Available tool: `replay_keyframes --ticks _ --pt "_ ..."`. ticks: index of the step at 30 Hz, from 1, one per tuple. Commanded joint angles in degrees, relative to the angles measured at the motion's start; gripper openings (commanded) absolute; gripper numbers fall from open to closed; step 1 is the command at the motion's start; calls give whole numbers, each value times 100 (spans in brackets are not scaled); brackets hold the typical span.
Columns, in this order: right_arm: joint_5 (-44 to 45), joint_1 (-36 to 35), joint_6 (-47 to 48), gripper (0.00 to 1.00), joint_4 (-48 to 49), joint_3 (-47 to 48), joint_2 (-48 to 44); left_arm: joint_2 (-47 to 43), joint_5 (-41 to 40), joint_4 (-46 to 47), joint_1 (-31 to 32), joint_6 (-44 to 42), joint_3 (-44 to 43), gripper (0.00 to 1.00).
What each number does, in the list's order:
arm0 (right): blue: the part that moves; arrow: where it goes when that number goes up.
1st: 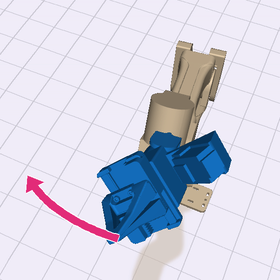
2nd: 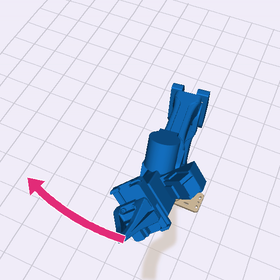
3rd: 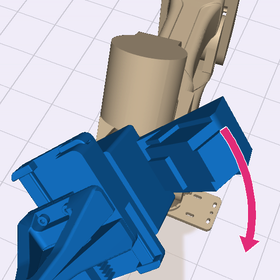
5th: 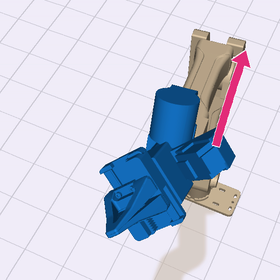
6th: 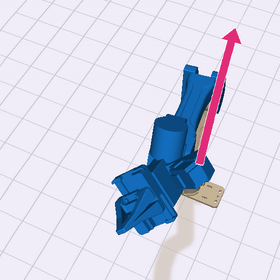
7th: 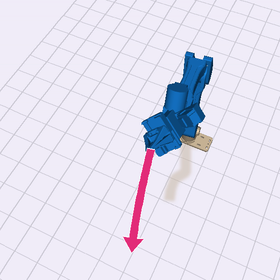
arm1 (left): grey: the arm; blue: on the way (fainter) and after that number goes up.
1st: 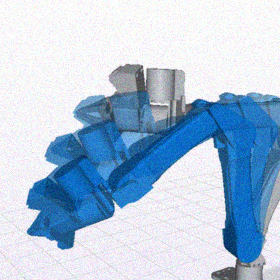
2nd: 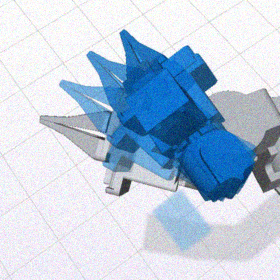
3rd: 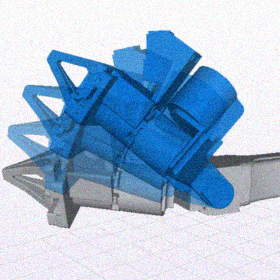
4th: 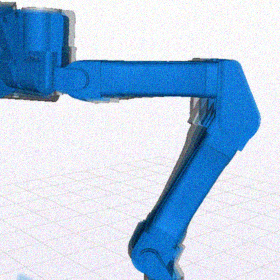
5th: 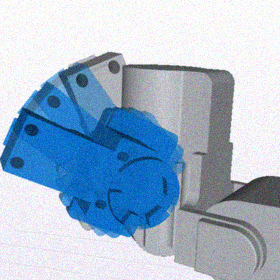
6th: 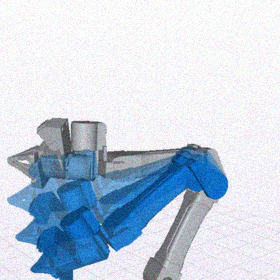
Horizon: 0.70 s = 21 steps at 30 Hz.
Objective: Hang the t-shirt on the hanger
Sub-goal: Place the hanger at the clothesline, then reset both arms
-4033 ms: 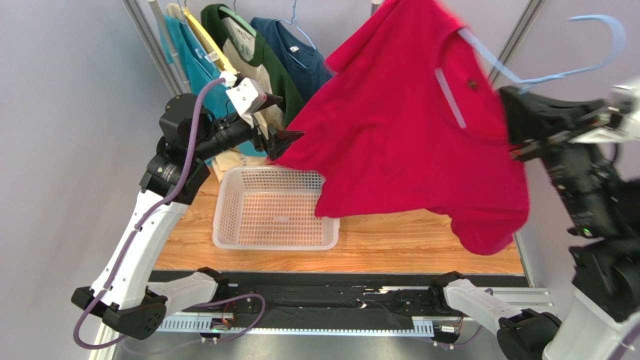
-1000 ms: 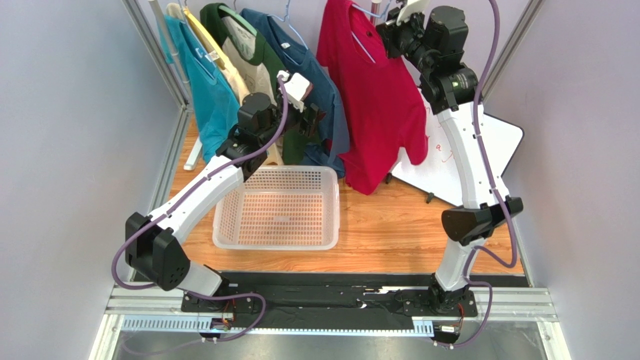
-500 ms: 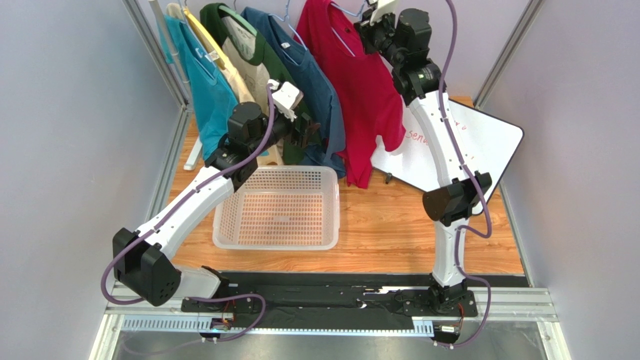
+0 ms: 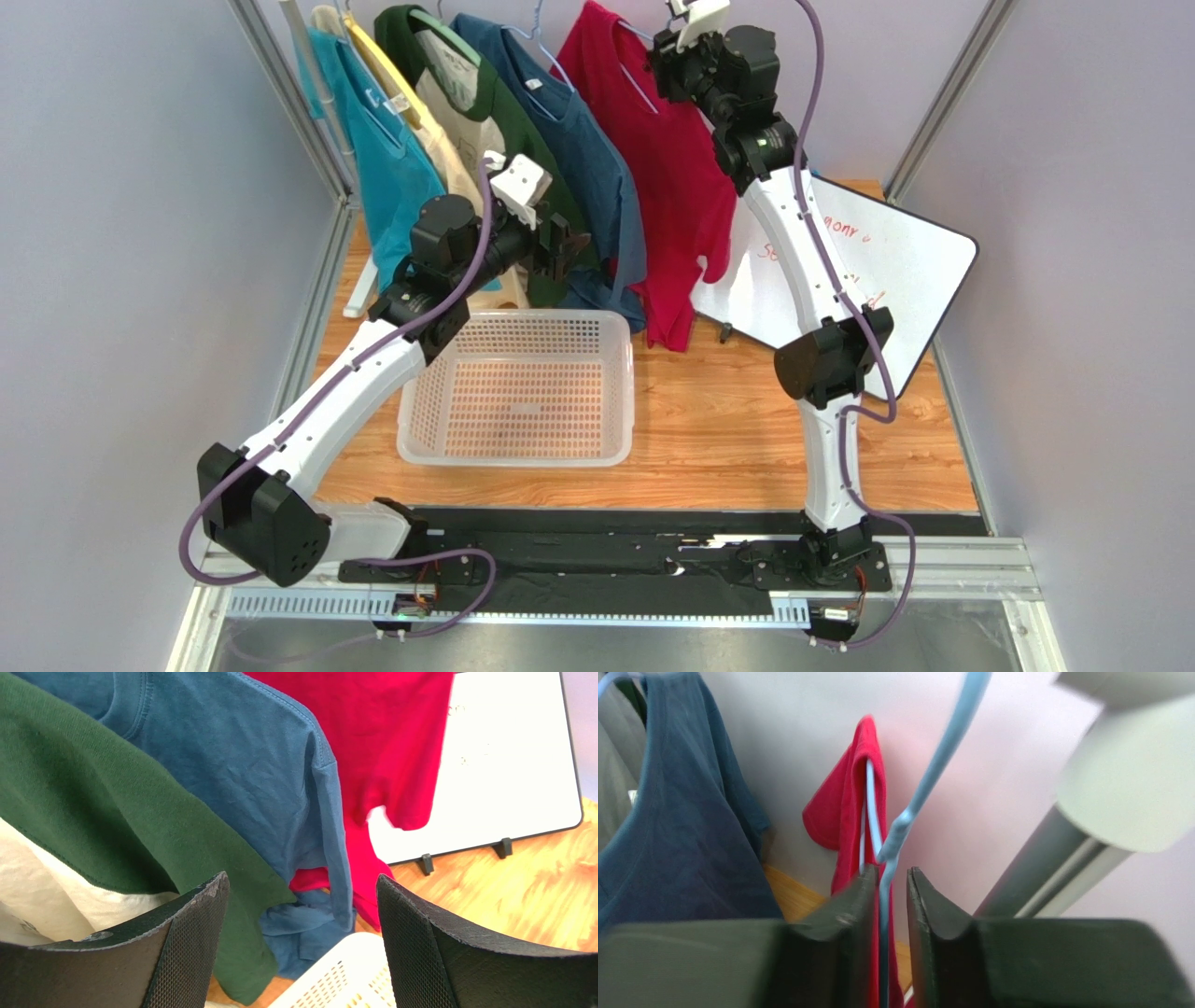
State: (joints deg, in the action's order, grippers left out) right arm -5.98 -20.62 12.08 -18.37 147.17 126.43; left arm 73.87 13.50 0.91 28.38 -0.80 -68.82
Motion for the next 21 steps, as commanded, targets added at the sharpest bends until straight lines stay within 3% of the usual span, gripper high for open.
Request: replay_keyframes --ticks 1,3,9,16,19,21 --pt "-26 -56 -4 48 519 67 -311 -153 337 -351 -122 290 -105 83" --pt "-79 -91 14 57 484 -126 -653 -162 653 -608 -192 378 -325 85" --pt "-149 -109 32 100 247 -1049 -1813 -573 1383 -1742 -429 510 -826 99" --pt "-193 -91 198 100 -236 -2332 -3492 -971 1683 -3638 -974 520 -1624 99" --pt "-97 -91 322 100 -832 -2825 -4160 -611 1394 -5123 -1255 91 -2878 99" --pt "-79 -47 357 100 -1141 -3288 -4652 -383 1462 -5904 -1606 -103 -3259 99"
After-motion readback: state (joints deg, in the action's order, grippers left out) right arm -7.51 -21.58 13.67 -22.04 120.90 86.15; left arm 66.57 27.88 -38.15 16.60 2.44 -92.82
